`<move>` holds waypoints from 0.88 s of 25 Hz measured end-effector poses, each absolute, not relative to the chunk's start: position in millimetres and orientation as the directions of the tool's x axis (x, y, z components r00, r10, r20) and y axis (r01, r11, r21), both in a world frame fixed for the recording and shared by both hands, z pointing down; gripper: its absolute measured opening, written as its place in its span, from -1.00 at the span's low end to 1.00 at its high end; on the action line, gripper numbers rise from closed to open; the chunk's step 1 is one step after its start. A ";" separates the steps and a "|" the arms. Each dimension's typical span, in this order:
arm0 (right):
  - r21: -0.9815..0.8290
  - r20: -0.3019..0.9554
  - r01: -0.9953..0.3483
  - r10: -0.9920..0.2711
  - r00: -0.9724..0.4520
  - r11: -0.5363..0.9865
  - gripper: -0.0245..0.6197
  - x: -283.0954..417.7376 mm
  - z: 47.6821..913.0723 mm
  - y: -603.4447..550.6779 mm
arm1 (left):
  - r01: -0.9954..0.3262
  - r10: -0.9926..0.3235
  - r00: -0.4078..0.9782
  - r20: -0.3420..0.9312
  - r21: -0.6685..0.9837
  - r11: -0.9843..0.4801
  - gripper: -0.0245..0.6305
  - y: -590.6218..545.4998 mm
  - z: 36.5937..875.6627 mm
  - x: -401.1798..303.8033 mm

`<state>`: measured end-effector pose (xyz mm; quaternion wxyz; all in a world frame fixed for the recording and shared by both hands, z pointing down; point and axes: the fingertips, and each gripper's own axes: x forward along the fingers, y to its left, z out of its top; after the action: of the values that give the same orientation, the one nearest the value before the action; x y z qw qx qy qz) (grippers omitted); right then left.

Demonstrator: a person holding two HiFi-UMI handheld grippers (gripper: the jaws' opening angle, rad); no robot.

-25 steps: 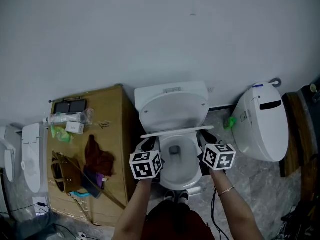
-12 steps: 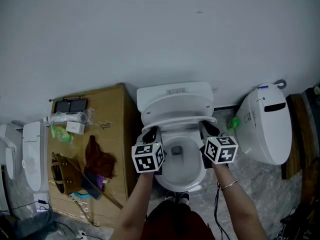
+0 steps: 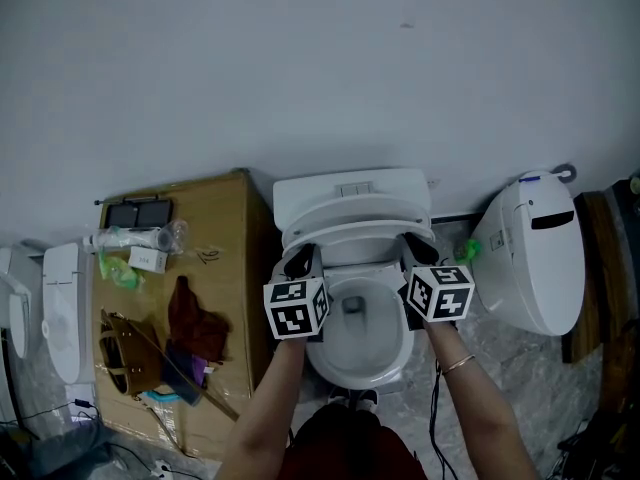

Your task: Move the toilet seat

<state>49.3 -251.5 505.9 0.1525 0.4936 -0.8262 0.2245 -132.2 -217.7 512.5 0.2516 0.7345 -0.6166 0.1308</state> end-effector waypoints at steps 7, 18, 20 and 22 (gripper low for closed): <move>-0.205 0.479 -0.884 -0.744 -0.466 0.421 -0.78 42.8 506.6 -266.8 | -0.972 -0.843 0.203 0.498 0.204 -0.113 -0.78 -234.8 512.7 -134.6; -0.203 0.488 -0.884 -0.739 -0.464 0.421 -0.78 38.2 509.1 -283.4 | -0.972 -0.848 0.199 0.491 0.210 -0.106 -0.78 -252.3 514.6 -139.7; -0.182 0.492 -0.882 -0.736 -0.465 0.435 -0.78 37.4 509.2 -285.4 | -0.972 -0.848 0.201 0.490 0.210 -0.109 -0.78 -253.8 514.5 -139.7; -0.162 0.499 -0.877 -0.730 -0.468 0.452 -0.78 36.4 509.7 -286.1 | -0.972 -0.849 0.203 0.488 0.204 -0.115 -0.78 -253.7 515.0 -139.9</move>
<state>36.4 -286.1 509.7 0.1819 0.4828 -0.8323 0.2028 -139.9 -253.7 515.0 0.2446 0.7360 -0.6187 0.1257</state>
